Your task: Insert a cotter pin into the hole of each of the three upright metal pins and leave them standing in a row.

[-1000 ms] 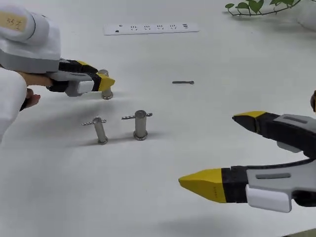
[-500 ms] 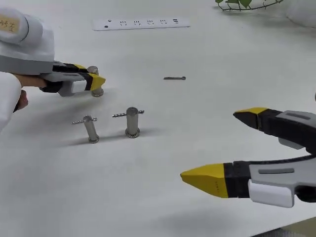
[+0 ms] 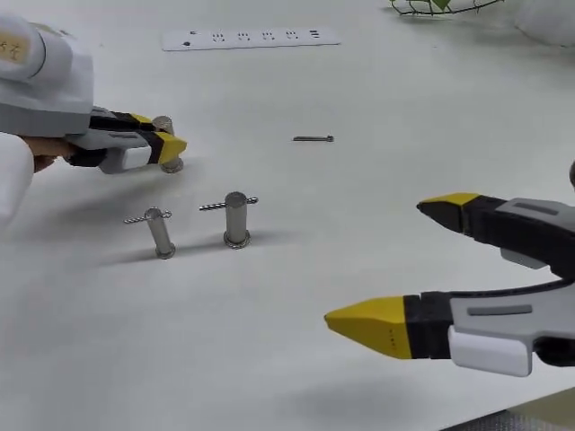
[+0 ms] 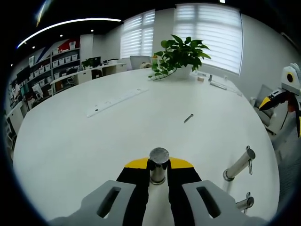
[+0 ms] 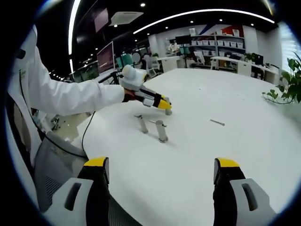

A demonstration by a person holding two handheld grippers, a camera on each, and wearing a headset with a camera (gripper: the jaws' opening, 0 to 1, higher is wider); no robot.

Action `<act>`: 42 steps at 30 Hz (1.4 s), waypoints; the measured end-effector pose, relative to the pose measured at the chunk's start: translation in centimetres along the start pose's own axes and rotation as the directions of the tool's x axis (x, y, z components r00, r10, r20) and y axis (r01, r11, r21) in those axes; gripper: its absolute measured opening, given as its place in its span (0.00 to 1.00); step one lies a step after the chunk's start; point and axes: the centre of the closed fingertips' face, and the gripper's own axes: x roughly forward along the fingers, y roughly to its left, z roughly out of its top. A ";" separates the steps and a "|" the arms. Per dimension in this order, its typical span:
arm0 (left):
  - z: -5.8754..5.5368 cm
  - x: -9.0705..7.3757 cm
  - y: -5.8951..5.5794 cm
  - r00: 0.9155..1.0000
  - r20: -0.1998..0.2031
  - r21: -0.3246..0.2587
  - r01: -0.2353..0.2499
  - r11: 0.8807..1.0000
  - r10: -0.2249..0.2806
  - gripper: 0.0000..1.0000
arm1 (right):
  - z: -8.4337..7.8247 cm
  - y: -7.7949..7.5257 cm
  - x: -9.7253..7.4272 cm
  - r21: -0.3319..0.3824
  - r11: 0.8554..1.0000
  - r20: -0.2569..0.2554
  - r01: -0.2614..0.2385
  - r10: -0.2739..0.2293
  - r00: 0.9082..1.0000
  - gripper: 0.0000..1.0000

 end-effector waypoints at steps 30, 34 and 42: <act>5.0 -3.6 -0.4 0.995 0.066 0.025 -0.070 0.997 0.068 0.10 | 1.1 -0.1 -0.5 -0.022 1.000 0.026 -0.005 0.006 1.000 0.89; 6.0 -4.7 -1.5 0.996 0.074 0.054 -0.060 0.997 0.056 0.10 | 1.3 0.0 -0.5 -0.032 0.999 0.034 -0.012 0.013 0.999 0.88; 6.6 -7.0 -6.1 0.997 0.077 0.088 -0.005 0.996 -0.001 0.09 | 1.6 0.4 -0.5 -0.053 0.998 0.048 -0.036 0.039 0.998 0.88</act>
